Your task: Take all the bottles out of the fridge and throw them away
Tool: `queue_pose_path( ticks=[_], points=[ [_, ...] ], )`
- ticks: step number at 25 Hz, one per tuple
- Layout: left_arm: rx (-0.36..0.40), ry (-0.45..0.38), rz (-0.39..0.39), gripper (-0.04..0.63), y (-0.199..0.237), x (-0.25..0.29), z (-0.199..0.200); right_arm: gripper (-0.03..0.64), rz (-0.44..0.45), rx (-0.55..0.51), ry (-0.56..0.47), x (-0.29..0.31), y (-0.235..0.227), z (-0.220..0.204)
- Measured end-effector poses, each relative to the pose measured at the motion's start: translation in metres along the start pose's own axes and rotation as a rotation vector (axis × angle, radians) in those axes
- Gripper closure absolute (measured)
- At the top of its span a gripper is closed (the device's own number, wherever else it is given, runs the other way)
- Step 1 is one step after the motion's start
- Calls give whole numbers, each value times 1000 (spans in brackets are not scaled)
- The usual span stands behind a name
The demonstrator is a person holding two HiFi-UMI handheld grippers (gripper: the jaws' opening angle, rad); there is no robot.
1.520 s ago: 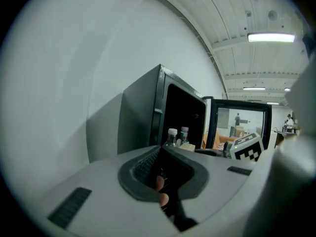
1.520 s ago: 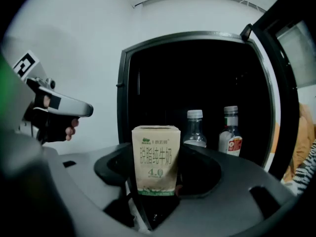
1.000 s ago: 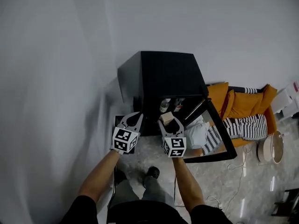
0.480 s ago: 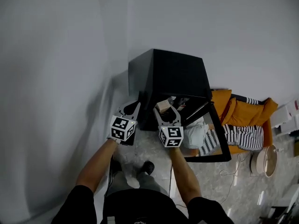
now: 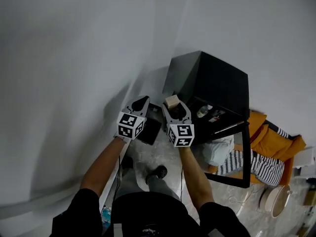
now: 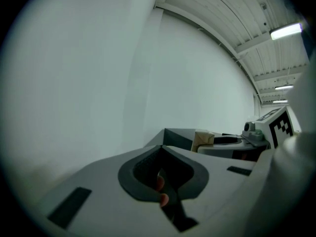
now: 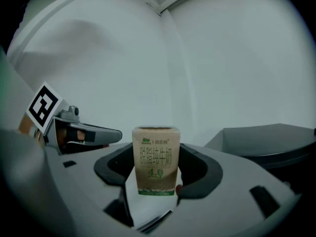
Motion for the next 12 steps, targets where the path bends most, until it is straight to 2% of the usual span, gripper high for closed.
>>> queue_pose_path(
  ticks=[7,12],
  points=[
    [-19,12,51,594,20,-19,-17,347,54,-8,29,22,19,-15],
    [-39,38,56,594,26,-13,-46,347,72,2,59,38,18,-46]
  ],
)
Point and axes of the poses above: the fingertips, and each gripper's own axes: x forward along the fingers, y to its left, z out of its top, the point moved 10 cm from there along -x, backward along the fingers, and after that the axes turned 3 degrees about z, right-handed, at the moved point
